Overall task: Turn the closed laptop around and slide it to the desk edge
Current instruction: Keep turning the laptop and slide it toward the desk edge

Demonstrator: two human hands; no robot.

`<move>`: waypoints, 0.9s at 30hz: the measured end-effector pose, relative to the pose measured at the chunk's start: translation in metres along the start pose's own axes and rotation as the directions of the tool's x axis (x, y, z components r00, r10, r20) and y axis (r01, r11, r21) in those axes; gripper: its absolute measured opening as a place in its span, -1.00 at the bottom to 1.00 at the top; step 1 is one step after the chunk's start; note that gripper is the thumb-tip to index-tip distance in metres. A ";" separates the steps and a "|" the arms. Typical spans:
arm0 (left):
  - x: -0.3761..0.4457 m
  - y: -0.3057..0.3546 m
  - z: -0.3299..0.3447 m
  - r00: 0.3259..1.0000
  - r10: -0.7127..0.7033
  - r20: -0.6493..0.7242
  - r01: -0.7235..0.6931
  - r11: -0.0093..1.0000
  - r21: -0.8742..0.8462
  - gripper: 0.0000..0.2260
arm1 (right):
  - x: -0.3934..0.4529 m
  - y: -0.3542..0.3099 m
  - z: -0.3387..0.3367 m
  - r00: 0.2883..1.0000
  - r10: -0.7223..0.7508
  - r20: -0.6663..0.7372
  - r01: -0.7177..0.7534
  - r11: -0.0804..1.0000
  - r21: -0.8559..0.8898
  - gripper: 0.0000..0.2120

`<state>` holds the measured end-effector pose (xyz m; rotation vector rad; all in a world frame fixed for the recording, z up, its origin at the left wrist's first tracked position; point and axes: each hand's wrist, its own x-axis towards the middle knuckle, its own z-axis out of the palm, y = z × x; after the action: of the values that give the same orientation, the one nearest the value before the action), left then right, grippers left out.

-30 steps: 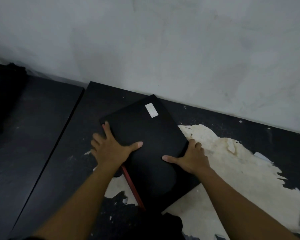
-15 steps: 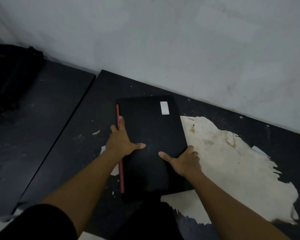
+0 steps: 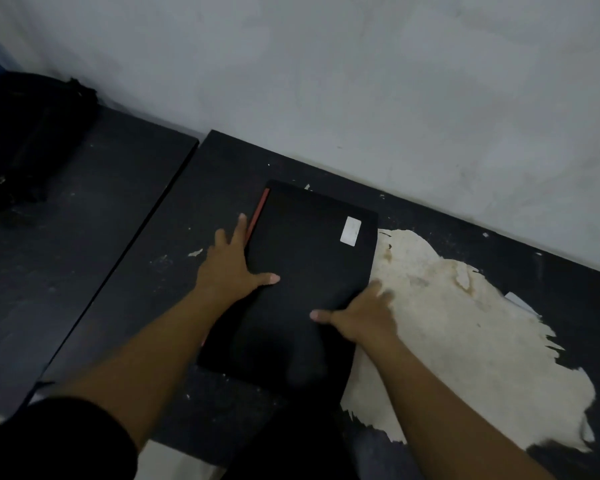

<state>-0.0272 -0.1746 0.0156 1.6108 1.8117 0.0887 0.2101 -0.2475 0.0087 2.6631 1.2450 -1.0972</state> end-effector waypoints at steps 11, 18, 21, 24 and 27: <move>-0.079 -0.042 0.056 0.916 -0.390 -0.097 0.386 0.920 -0.060 0.18 | 0.108 -0.102 -0.058 0.856 -0.470 0.216 0.515 0.735 -0.442 0.46; -0.070 -0.048 0.054 0.893 -0.447 -0.043 0.433 0.882 -0.185 0.33 | 0.125 -0.106 -0.055 0.839 -0.502 0.208 0.539 0.717 -0.441 0.53; -0.070 -0.045 0.049 0.885 -0.464 -0.043 0.443 0.867 -0.226 0.34 | 0.131 -0.108 -0.055 0.842 -0.496 0.211 0.535 0.721 -0.440 0.55; -0.070 -0.041 0.045 0.874 -0.483 -0.056 0.449 0.844 -0.293 0.30 | 0.133 -0.106 -0.054 0.843 -0.497 0.207 0.535 0.734 -0.419 0.56; -0.071 -0.036 0.041 0.861 -0.505 -0.056 0.457 0.818 -0.348 0.30 | 0.135 -0.103 -0.055 0.844 -0.500 0.191 0.532 0.740 -0.411 0.56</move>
<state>-0.0378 -0.2617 -0.0010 0.9001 2.1385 0.2631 0.2327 -0.0711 -0.0019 1.9611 2.0093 -0.7737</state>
